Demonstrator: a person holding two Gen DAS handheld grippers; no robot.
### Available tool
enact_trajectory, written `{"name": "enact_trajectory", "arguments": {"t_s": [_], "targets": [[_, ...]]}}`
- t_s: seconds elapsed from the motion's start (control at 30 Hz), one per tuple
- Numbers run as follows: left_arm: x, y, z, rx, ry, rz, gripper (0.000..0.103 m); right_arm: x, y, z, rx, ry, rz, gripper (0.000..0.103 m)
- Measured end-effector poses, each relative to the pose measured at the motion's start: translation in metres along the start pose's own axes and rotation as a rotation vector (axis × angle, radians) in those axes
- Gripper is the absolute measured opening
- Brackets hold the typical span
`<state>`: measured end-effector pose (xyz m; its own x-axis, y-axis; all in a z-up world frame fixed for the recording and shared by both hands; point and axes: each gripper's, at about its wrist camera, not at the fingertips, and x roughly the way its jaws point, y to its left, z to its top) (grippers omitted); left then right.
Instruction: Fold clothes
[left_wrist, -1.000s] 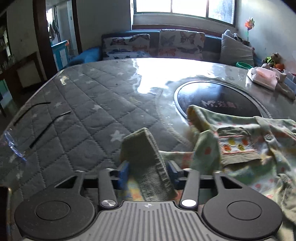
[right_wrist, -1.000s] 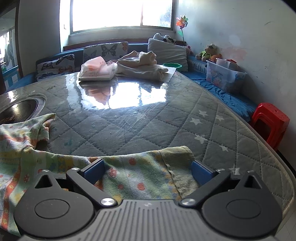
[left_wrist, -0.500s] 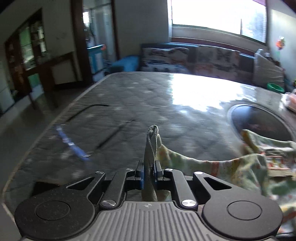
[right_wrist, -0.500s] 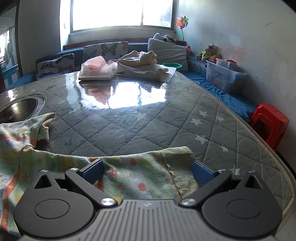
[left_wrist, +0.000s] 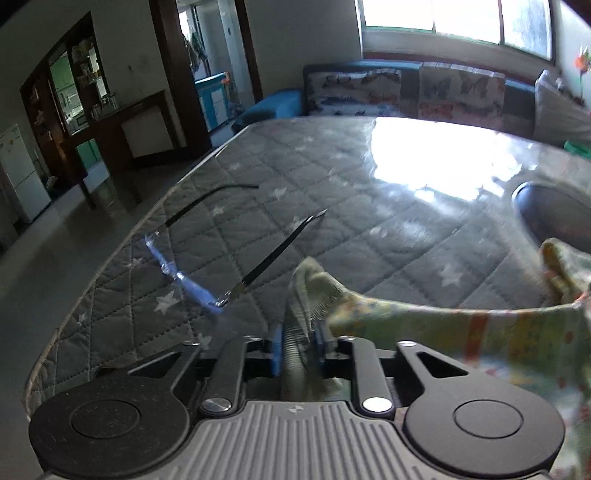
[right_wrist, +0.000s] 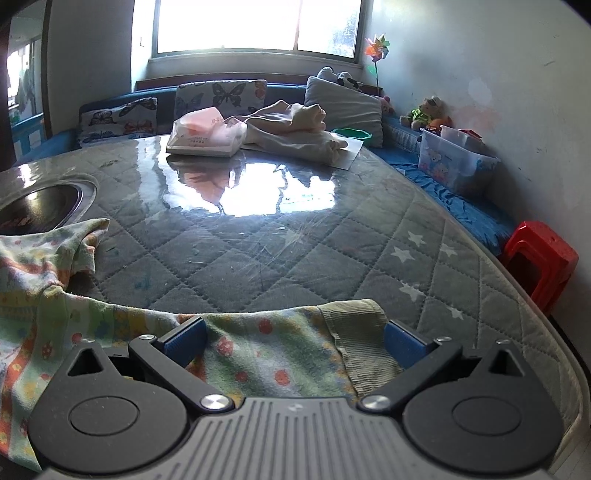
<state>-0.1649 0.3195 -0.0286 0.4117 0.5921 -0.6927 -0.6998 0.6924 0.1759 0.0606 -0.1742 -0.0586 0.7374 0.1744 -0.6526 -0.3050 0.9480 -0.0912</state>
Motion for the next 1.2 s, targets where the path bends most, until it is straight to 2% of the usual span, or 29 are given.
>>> {"name": "enact_trajectory", "arguments": {"t_s": [0.13,0.23,0.4,0.57,0.7,0.8,0.9,1.0,1.2], "targets": [[-0.01,0.003,0.001,0.005,-0.017,0.037,0.051,-0.008,0.011,0.006,-0.067,0.004,0.03,0.103],[-0.027,0.001,0.007,0.006,-0.053,0.019,0.051,-0.019,0.025,0.012,-0.122,-0.007,0.112,0.103],[-0.062,-0.04,0.009,0.058,-0.108,-0.202,0.051,-0.031,0.057,0.027,-0.213,-0.016,0.314,0.103],[-0.076,-0.103,0.0,0.146,-0.089,-0.449,0.051,-0.04,0.104,0.03,-0.346,-0.029,0.49,0.103],[-0.077,-0.145,-0.021,0.252,-0.05,-0.555,0.051,-0.048,0.137,0.02,-0.454,-0.028,0.588,0.103],[-0.079,-0.163,-0.038,0.327,-0.033,-0.579,0.051,-0.055,0.15,0.007,-0.536,-0.023,0.619,0.103],[-0.088,-0.165,-0.053,0.39,-0.07,-0.571,0.051,-0.062,0.155,-0.008,-0.635,-0.022,0.6,0.103],[-0.092,-0.162,-0.052,0.413,-0.079,-0.564,0.051,-0.069,0.154,-0.012,-0.672,-0.037,0.596,0.102],[-0.086,-0.158,-0.043,0.398,-0.063,-0.556,0.052,-0.058,0.141,0.011,-0.571,-0.017,0.612,0.1]]}}
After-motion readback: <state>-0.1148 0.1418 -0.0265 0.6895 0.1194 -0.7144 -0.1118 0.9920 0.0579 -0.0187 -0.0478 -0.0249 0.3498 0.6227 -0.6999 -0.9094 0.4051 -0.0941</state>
